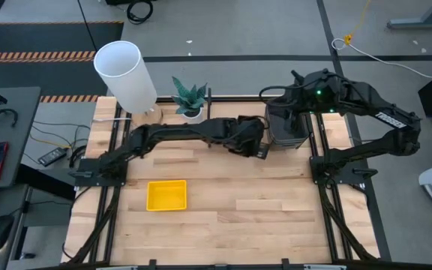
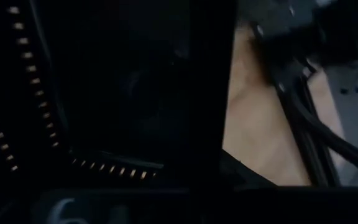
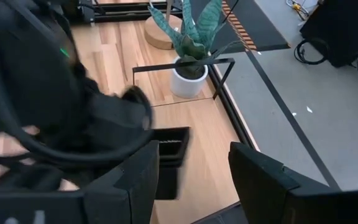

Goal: Stack baskets on shelf by color
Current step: Put the stacked black bins on the shelf

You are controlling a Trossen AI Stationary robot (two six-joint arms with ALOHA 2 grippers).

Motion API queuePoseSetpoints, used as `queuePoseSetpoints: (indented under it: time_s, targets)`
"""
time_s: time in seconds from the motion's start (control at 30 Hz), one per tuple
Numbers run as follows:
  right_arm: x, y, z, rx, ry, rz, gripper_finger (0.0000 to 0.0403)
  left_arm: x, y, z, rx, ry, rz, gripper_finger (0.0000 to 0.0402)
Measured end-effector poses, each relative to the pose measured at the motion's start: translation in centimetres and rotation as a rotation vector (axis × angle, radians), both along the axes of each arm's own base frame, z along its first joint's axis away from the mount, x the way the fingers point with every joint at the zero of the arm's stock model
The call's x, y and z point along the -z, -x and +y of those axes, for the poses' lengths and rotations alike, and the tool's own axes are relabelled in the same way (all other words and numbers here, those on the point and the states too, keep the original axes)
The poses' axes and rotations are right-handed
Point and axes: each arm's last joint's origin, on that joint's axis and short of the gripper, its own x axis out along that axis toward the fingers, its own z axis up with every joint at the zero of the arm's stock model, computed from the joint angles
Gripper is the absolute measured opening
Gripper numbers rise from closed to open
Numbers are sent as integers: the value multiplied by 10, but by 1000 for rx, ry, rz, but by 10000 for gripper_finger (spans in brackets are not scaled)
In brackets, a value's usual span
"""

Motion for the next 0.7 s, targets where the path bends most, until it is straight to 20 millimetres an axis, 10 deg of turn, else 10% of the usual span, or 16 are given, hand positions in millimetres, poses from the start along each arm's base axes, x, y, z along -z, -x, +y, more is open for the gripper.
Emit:
queuePoseSetpoints:
  time_s: [0.37,0.7]
  targets:
    - [-1,2,4,-24,-42,-19,199,45,-4,71,-146,-56,109,21]
    - [-1,1,5,-19,-53,-22,199,50,-6,84,-168,-8,75,54]
